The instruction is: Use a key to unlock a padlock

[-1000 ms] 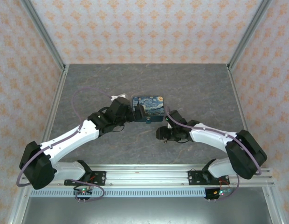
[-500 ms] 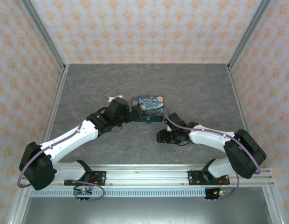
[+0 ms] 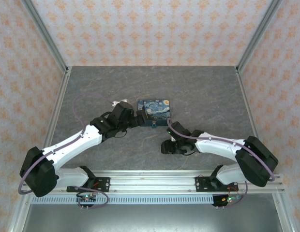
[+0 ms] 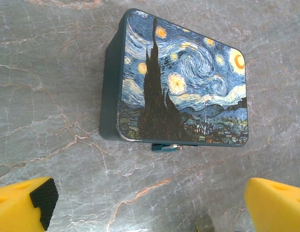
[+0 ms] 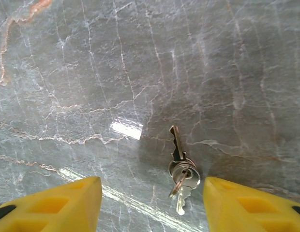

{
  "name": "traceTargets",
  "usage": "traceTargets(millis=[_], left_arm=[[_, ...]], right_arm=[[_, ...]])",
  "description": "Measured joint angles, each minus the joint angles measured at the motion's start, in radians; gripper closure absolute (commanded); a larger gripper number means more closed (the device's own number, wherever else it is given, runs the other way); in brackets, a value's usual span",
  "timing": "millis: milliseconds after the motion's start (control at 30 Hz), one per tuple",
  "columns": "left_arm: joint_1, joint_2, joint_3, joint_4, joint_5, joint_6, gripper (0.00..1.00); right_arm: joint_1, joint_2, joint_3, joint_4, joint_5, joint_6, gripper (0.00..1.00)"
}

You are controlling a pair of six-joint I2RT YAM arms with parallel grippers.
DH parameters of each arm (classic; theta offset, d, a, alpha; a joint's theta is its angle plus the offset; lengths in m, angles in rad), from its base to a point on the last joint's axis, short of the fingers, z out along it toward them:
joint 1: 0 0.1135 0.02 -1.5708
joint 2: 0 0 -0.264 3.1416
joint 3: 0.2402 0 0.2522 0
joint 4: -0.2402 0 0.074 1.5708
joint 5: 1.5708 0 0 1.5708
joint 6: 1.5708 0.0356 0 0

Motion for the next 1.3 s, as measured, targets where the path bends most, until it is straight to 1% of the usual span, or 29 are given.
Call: traceTargets(millis=[233,400,567,767,967,1200,1233,1300], left_arm=[[0.023,0.001,-0.011,0.002,0.019,-0.019,0.00],[0.037,0.019,-0.011,0.002,0.041,-0.042,0.00],[0.038,0.035,-0.011,0.002,0.050,-0.048,0.00],[0.038,0.035,-0.011,0.003,0.049,-0.049,0.00],[0.038,0.035,-0.011,0.003,0.050,-0.049,0.00],[0.038,0.035,-0.021,0.006,0.050,-0.049,0.00],[0.038,0.035,-0.022,0.007,0.050,-0.049,0.00],[0.038,0.035,-0.022,0.008,0.050,-0.049,0.00]], right_arm=[[0.002,0.011,0.076,-0.083,0.094,-0.014,0.42],[0.022,0.057,0.101,-0.102,0.115,-0.023,0.48],[0.056,0.110,0.121,-0.133,0.141,-0.026,0.50],[0.105,0.172,0.166,-0.170,0.183,-0.027,0.54],[0.122,0.215,0.200,-0.209,0.224,-0.029,0.57],[0.124,0.216,0.201,-0.215,0.237,-0.019,0.67],[0.124,0.216,0.200,-0.215,0.240,-0.018,0.69],[0.124,0.215,0.197,-0.215,0.245,-0.017,0.76]])
